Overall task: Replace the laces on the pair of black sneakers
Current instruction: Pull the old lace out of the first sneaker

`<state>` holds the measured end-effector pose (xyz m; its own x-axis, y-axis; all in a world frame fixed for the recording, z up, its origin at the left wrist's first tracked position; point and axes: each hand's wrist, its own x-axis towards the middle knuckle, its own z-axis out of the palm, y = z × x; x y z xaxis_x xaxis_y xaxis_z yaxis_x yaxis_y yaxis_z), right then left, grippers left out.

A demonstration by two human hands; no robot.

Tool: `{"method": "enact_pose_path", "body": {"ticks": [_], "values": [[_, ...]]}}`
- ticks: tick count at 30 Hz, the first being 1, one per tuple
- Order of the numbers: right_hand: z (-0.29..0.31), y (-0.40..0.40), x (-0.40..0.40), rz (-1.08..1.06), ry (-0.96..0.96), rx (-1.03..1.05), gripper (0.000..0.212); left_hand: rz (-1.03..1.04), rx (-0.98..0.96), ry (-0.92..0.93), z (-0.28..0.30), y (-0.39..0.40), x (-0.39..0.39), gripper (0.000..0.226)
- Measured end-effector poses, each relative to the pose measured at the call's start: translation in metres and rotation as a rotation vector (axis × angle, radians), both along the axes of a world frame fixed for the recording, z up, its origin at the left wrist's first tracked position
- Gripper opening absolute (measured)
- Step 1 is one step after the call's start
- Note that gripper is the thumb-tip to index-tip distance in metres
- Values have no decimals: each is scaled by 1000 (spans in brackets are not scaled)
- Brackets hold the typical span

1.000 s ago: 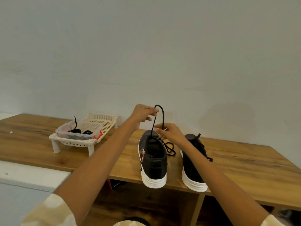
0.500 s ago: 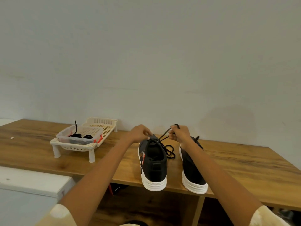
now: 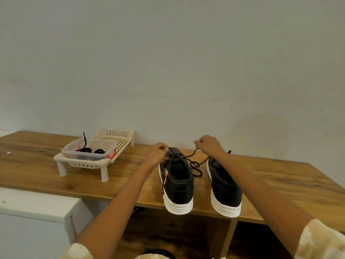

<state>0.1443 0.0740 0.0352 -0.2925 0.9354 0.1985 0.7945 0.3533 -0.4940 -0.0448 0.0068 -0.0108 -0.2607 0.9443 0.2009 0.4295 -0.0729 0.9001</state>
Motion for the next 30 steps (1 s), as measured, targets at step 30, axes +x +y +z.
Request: {"method": "enact_pose_path", "body": {"ticks": [30], "values": [[49,-14,-75,254,243,-98,27,-178,-130,-398,-12,-7,4,29]]}}
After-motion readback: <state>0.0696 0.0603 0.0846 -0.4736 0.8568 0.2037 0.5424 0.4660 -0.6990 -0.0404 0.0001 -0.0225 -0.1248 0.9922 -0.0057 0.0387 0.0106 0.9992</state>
